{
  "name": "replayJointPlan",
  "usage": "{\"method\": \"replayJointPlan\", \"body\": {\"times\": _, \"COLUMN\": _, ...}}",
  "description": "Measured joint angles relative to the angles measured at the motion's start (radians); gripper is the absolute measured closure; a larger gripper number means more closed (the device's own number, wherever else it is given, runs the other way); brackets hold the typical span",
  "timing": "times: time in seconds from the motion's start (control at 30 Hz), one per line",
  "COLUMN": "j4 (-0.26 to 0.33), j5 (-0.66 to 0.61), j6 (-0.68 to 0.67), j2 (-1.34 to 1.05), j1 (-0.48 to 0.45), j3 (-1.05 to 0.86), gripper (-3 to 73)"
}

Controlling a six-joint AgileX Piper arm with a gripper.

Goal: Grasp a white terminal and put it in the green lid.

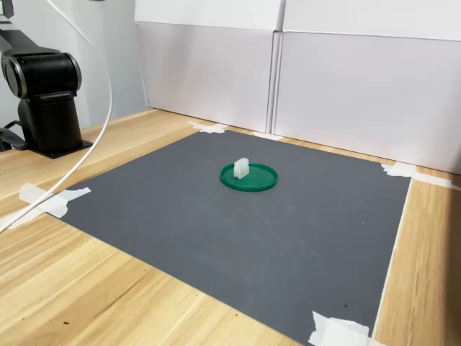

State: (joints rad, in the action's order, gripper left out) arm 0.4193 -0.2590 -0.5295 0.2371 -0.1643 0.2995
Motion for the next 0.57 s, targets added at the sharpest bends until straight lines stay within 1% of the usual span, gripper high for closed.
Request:
{"method": "replayJointPlan", "body": {"times": 0.37, "j4": 0.000, "j5": -0.001, "j6": 0.002, "j2": -0.232, "j1": -0.002, "j3": -0.240, "gripper": 71.0}}
{"method": "replayJointPlan", "body": {"times": 0.57, "j4": 0.000, "j5": -0.006, "j6": 0.002, "j2": -0.247, "j1": -0.002, "j3": -0.299, "gripper": 71.0}}
